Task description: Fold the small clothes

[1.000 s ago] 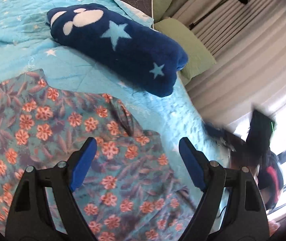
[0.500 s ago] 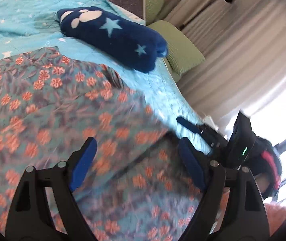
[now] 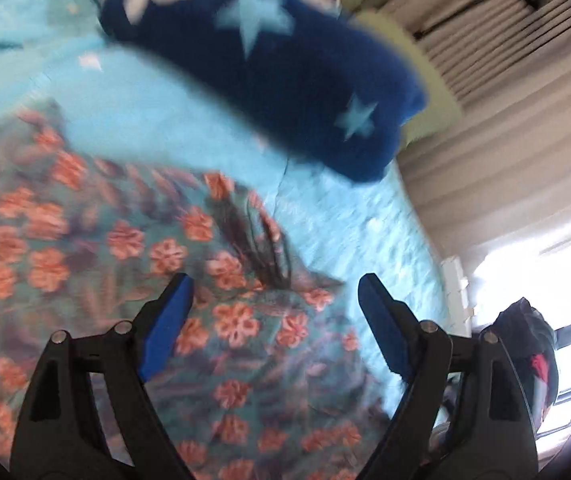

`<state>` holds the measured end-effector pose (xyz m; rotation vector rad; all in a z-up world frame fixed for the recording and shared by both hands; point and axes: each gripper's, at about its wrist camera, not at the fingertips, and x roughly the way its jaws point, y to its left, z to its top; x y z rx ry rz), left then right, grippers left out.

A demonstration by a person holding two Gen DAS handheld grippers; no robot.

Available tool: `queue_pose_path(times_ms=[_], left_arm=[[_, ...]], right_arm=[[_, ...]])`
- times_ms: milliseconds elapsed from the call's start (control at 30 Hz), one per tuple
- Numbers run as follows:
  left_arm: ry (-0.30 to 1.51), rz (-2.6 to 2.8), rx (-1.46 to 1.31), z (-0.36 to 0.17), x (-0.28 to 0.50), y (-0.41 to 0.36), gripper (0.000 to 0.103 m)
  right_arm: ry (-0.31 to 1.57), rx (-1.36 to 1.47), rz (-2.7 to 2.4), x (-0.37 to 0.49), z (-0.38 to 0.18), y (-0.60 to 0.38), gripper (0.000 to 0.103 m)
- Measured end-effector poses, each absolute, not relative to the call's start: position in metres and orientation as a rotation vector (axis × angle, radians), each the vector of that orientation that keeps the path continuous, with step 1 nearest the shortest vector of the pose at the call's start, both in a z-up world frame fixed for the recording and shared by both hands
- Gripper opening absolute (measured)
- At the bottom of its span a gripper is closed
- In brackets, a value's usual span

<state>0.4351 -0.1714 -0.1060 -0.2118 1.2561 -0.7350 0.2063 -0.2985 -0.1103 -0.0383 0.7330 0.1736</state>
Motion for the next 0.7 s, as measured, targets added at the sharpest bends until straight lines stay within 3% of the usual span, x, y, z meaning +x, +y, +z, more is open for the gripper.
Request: queue_pose_path(times_ms=[33,100,167,200,267,300,333,467,700], left_arm=[[1.236,-0.751,-0.184,-0.105,0.432,-0.176,0.083],[1.235,-0.88,-0.199,-0.098,0.42,-0.184,0.072],[1.253,-1.033,-0.243,-0.086,0.402,-0.191,0.069],[1.221,-1.081,-0.229,-0.076,0.392,-0.194,0.068],[1.152,-1.158,-0.192,-0.055,0.374,-0.198,0.068],[1.12,-1.191,-0.189,-0.044,0.367,-0.199,0.068],[1.098,-1.216,-0.198,-0.037,0.365,-0.198,0.068],[1.059,-1.205,-0.27,-0.024,0.379,-0.194,0.068],[1.112,-0.922,-0.387,-0.053,0.438,-0.172,0.068]], right_arm=[[0.736,-0.082,0.178,0.208,-0.11,-0.292,0.071],[0.721,-0.161,0.191,0.212,-0.11,-0.277,0.076],[0.71,-0.227,0.198,0.222,-0.112,-0.262,0.076],[0.71,-0.239,0.196,0.227,-0.113,-0.258,0.074],[0.719,-0.211,0.145,0.239,-0.115,-0.259,0.05],[0.732,-0.169,0.133,0.243,-0.115,-0.265,0.029],[0.744,-0.095,0.14,0.246,-0.115,-0.275,0.025],[0.773,0.166,0.19,0.245,-0.119,-0.317,0.025],[0.806,0.216,0.205,0.249,-0.128,-0.319,0.026]])
